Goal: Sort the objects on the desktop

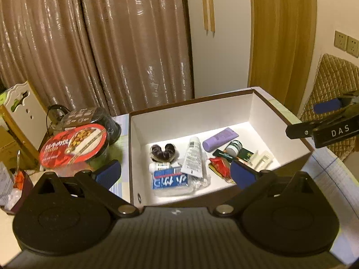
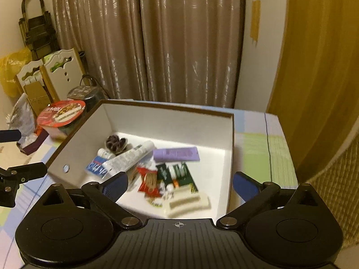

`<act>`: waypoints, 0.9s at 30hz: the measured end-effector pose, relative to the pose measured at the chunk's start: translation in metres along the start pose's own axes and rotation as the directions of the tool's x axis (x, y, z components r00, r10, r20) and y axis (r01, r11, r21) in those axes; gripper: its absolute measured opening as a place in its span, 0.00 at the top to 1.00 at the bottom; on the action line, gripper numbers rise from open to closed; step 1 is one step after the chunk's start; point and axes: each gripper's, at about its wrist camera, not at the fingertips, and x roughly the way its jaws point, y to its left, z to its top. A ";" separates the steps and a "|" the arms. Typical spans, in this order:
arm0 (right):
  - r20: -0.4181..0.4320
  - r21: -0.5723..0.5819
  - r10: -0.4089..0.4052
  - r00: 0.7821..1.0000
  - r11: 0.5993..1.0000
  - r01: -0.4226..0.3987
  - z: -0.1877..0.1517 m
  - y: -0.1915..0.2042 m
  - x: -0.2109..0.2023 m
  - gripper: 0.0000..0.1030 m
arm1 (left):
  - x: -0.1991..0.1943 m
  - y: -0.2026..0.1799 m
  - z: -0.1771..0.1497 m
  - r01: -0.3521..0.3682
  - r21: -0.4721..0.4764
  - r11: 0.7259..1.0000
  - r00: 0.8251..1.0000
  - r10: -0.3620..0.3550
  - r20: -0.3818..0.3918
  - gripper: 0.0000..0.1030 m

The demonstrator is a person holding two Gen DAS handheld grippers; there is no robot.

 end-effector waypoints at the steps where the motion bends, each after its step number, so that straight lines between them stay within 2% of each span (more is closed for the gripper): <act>1: -0.004 0.006 -0.003 1.000 1.000 0.003 -0.004 0.002 -0.006 0.01 | -0.007 -0.001 -0.005 0.007 -0.004 1.000 1.000 -0.007 0.009 0.01; 10: -0.045 0.078 -0.033 0.998 0.996 0.037 -0.048 0.017 -0.056 0.01 | -0.053 -0.005 -0.038 0.044 -0.061 0.997 0.999 -0.043 0.016 0.01; 17: -0.056 0.113 -0.060 0.997 0.991 0.066 -0.066 0.022 -0.093 0.01 | -0.084 -0.010 -0.057 0.075 -0.087 0.993 0.997 -0.075 0.003 0.01; 23: -0.084 0.101 -0.068 0.994 0.992 0.077 -0.080 0.033 -0.108 0.01 | -0.099 -0.018 -0.066 0.060 -0.101 0.993 0.998 -0.064 -0.030 0.01; 27: -0.090 0.086 -0.077 0.993 0.993 0.085 -0.087 0.040 -0.116 0.01 | -0.111 -0.022 -0.071 0.065 -0.124 0.990 0.998 -0.067 -0.013 0.01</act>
